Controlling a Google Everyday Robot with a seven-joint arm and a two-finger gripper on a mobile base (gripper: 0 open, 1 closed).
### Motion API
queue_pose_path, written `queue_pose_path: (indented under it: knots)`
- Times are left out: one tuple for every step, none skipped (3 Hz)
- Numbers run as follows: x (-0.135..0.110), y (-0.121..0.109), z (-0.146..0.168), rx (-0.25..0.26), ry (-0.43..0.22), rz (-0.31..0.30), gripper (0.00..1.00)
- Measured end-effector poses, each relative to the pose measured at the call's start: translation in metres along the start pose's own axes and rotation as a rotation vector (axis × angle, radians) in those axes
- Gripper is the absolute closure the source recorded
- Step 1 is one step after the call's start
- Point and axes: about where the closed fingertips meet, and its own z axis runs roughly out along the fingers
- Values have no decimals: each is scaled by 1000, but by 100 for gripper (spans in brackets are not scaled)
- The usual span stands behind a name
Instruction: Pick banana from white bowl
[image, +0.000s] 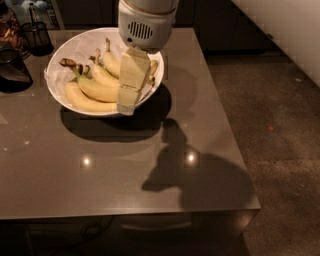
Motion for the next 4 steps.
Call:
queue_pose_path:
  knots:
    - [-7,-2,1,11,-20,-4,0]
    - [-17,-8,10,8,-45,25,18]
    - [-30,-12,20,-15,-60,34,41]
    - [-44,-15,29,-45,-66,24,42]
